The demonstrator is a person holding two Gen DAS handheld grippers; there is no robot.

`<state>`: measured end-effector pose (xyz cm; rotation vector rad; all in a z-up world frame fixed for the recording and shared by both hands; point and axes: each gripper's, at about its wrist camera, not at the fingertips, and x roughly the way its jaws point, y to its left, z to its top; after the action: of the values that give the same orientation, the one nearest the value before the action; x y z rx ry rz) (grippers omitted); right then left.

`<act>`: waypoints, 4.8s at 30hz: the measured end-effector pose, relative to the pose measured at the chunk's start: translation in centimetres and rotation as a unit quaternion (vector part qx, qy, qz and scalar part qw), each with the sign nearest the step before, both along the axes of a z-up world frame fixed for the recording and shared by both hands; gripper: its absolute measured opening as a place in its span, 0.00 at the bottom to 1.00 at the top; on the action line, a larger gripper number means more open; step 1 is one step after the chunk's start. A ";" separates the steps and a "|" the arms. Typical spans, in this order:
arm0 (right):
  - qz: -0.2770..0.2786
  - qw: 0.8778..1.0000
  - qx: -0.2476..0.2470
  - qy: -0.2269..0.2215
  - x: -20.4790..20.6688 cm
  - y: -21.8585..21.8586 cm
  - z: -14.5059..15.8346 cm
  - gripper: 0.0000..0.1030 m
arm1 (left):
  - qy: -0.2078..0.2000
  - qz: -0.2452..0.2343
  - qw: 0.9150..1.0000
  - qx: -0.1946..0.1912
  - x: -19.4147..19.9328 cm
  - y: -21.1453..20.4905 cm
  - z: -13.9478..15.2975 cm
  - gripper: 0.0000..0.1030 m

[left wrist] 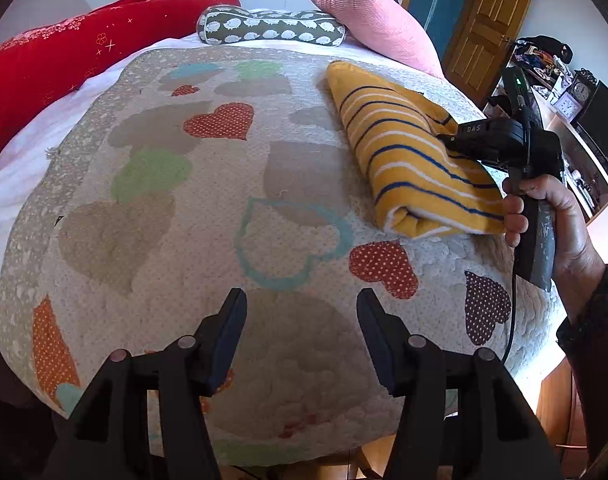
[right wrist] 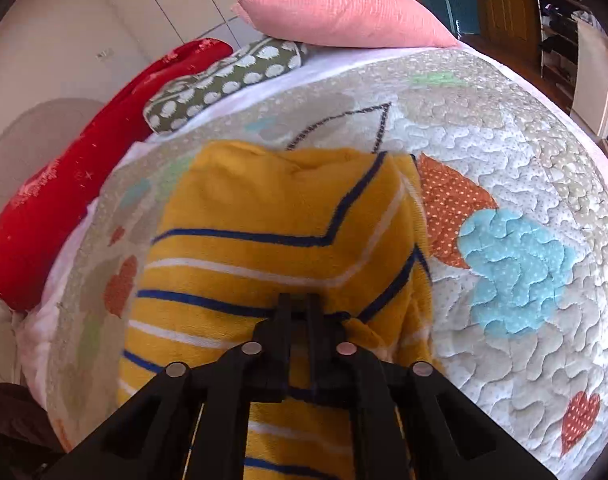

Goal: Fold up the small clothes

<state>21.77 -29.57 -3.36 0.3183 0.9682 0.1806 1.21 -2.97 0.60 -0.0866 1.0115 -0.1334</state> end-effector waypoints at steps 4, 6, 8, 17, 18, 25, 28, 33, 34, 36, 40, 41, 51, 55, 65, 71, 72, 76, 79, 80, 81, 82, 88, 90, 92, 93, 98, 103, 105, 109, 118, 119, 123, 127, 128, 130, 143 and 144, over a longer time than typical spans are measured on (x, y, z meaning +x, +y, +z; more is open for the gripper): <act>-0.035 0.999 -0.034 -0.007 -0.5 0.2 1.9 0.00 | 0.007 0.014 1.000 -0.022 -0.2 1.8 -0.6 0.58; -0.037 0.996 -0.073 -0.042 -1.6 1.7 3.9 0.01 | 0.012 0.020 0.999 -0.034 -0.1 2.4 -1.0 0.58; -0.013 0.994 -0.083 -0.065 -2.0 3.7 5.3 0.01 | 0.014 0.025 0.999 -0.035 -0.1 2.6 -1.3 0.58; 0.068 0.996 -0.060 -0.011 3.4 11.1 2.7 0.01 | 0.012 0.031 0.999 -0.034 -1.1 3.3 -1.2 0.58; 0.065 0.997 -0.050 0.001 3.4 11.0 1.9 0.01 | 0.012 0.031 0.999 -0.034 -1.3 3.5 -1.2 0.58; 0.079 0.995 -0.045 -0.046 -4.9 10.1 1.5 0.01 | 0.020 0.037 0.998 -0.041 -0.8 4.0 -1.9 0.58; 0.095 0.995 -0.023 -0.036 -8.7 9.1 0.7 0.01 | 0.024 0.033 0.998 -0.039 -0.8 3.5 -2.1 0.58; 0.103 0.994 0.035 -0.009 -12.9 5.8 -2.1 0.01 | 0.017 0.022 0.999 -0.022 -1.3 2.5 -1.7 0.58; 0.099 0.994 0.046 0.003 -13.4 5.1 -2.1 0.01 | 0.016 0.021 0.999 -0.019 -1.4 2.4 -1.7 0.59; 0.086 0.995 0.055 0.008 -14.2 3.6 -1.3 0.01 | 0.015 0.021 1.000 -0.014 -1.5 2.2 -1.6 0.59; 0.043 0.997 0.036 -0.049 -14.9 0.5 1.4 0.01 | 0.014 0.018 1.000 -0.012 -1.6 1.2 -1.4 0.59; 0.031 0.998 0.032 -0.050 -14.6 -0.2 1.5 0.01 | 0.013 0.014 1.000 -0.008 -1.7 0.9 -1.4 0.59; -0.043 0.999 0.005 -0.008 -15.7 -5.5 -1.1 0.23 | -0.013 0.009 0.999 0.029 -2.7 0.0 -0.3 0.64; -0.060 0.998 0.000 -0.010 -17.2 -6.6 -0.3 0.23 | -0.012 0.006 0.999 0.030 -2.7 -0.4 -0.3 0.64; -0.069 0.998 -0.003 -0.011 -19.7 -7.1 0.6 0.25 | -0.016 0.016 0.999 0.038 -3.9 -0.1 0.3 0.64; -0.051 0.999 -0.006 -0.018 -20.7 -4.7 1.5 0.25 | -0.029 0.018 0.999 0.033 -5.4 0.5 1.2 0.64; -0.048 0.999 -0.007 -0.019 -20.9 -4.4 1.7 0.25 | -0.032 0.017 0.999 0.033 -5.7 0.6 1.4 0.64; -0.042 0.999 -0.009 -0.030 -21.7 -3.2 2.8 0.25 | -0.049 0.020 0.998 0.030 -6.9 1.6 2.4 0.66; -0.036 0.999 0.002 -0.038 -21.7 -3.0 3.7 0.32 | -0.061 0.019 0.998 0.023 -6.9 2.5 3.1 0.68; -0.035 0.998 0.008 -0.043 -21.4 -3.1 4.1 0.39 | -0.065 0.017 0.997 0.024 -6.8 2.7 3.4 0.70; -0.034 0.998 0.016 -0.048 -21.1 -3.3 4.4 0.43 | -0.068 0.015 0.997 0.025 -6.4 2.9 3.6 0.74; -0.033 0.998 0.025 -0.054 -20.6 -3.7 4.8 0.52 | -0.069 0.012 0.997 0.027 -6.0 3.0 3.7 0.75; -0.063 0.993 0.071 -0.072 -16.2 -7.1 4.9 0.61 | -0.048 -0.003 0.999 0.020 -1.7 3.1 3.8 0.75; -0.070 0.991 0.086 -0.071 -14.6 -8.0 4.3 0.62 | -0.034 -0.016 0.999 -0.004 0.3 2.7 3.5 0.75; -0.070 0.990 0.099 -0.066 -12.9 -8.8 3.5 0.62 | -0.017 -0.032 0.998 -0.042 3.0 2.1 2.8 0.75; -0.068 0.990 0.104 -0.064 -11.9 -9.1 3.2 0.62 | -0.006 -0.038 0.998 -0.059 4.7 1.7 2.3 0.75; -0.051 0.988 0.141 -0.039 -6.7 -10.2 1.1 0.63 | 0.051 -0.062 0.989 -0.125 14.4 -0.4 -1.3 0.75; -0.039 0.981 0.192 -0.004 -1.4 -10.3 -1.2 0.65 | 0.094 -0.088 0.970 -0.206 21.6 -2.9 -4.2 0.75; -0.038 0.979 0.200 0.010 0.3 -9.9 -2.1 0.66 | 0.095 -0.110 0.966 -0.212 23.2 -4.3 -4.7 0.78; -0.022 0.979 0.204 0.011 2.6 -8.6 -3.0 0.67 | 0.096 -0.124 0.964 -0.215 24.9 -6.6 -4.9 0.86; -0.005 0.986 0.167 0.000 2.1 -5.4 0.2 0.30 | 0.085 -0.116 0.973 -0.182 22.9 -6.5 -1.3 0.35; -0.002 0.985 0.172 -0.004 1.8 -5.0 0.9 0.30 | 0.081 -0.115 0.974 -0.179 22.5 -6.2 -0.7 0.34; 0.023 0.985 0.170 -0.027 0.5 -2.2 4.4 0.30 | 0.058 -0.099 0.978 -0.176 20.9 -3.6 1.5 0.34; 0.052 0.984 0.162 -0.047 -0.3 1.3 7.0 0.29 | 0.034 -0.075 0.979 -0.184 19.7 0.3 3.6 0.34; 0.058 0.984 0.163 -0.050 -0.4 2.1 7.5 0.29 | 0.028 -0.070 0.980 -0.183 19.4 1.2 4.0 0.34; 0.069 0.983 0.163 -0.056 -0.4 3.6 8.1 0.29 | 0.018 -0.059 0.983 -0.173 19.0 2.4 4.6 0.34; 0.051 0.994 0.101 -0.014 6.4 9.2 3.7 0.29 | 0.044 -0.004 0.993 -0.111 24.8 5.0 -0.8 0.34; 0.050 0.994 0.095 -0.009 7.0 9.3 3.2 0.29 | 0.046 -0.003 0.993 -0.106 25.3 4.9 -1.3 0.35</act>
<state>28.78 -20.25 -0.19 0.4420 0.9511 0.3673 26.49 1.93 -0.66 -0.2853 1.0882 -0.2450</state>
